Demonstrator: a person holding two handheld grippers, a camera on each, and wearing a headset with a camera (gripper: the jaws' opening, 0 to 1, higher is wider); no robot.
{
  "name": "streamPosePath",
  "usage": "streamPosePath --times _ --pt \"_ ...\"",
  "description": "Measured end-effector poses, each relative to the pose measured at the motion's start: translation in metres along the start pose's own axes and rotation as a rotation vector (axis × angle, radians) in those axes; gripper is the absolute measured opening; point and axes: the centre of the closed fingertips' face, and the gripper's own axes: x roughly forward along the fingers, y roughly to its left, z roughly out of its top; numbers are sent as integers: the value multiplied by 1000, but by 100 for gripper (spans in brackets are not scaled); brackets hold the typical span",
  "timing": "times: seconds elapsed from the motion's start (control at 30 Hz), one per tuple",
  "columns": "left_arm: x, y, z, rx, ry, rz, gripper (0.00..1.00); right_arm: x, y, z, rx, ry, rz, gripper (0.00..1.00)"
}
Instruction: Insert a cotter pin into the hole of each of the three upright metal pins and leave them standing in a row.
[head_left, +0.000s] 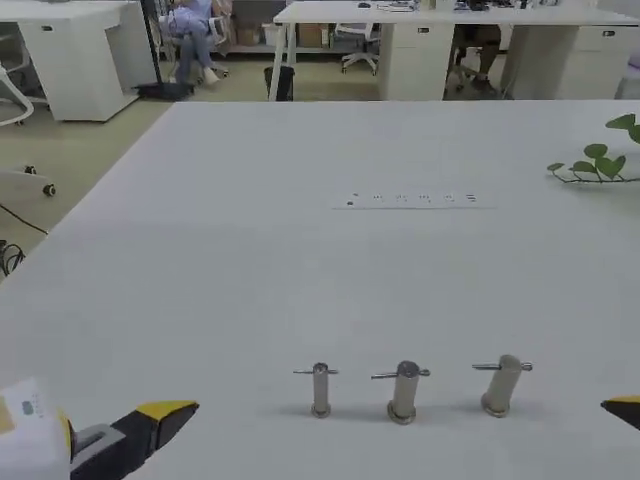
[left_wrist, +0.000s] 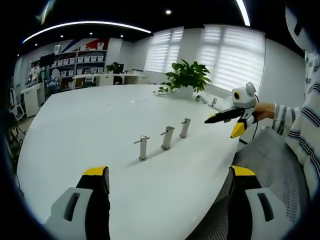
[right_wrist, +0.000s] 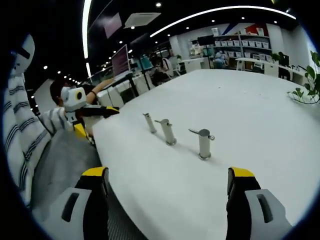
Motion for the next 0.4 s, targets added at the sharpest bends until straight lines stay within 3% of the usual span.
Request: streamPosePath --times 0.23,0.4 --pt "1 3 -13 -43 36 15 99 0 4 -9 65 11 -6 100" --pt "4 1 -17 -55 57 22 99 3 7 -6 51 -12 1 100"
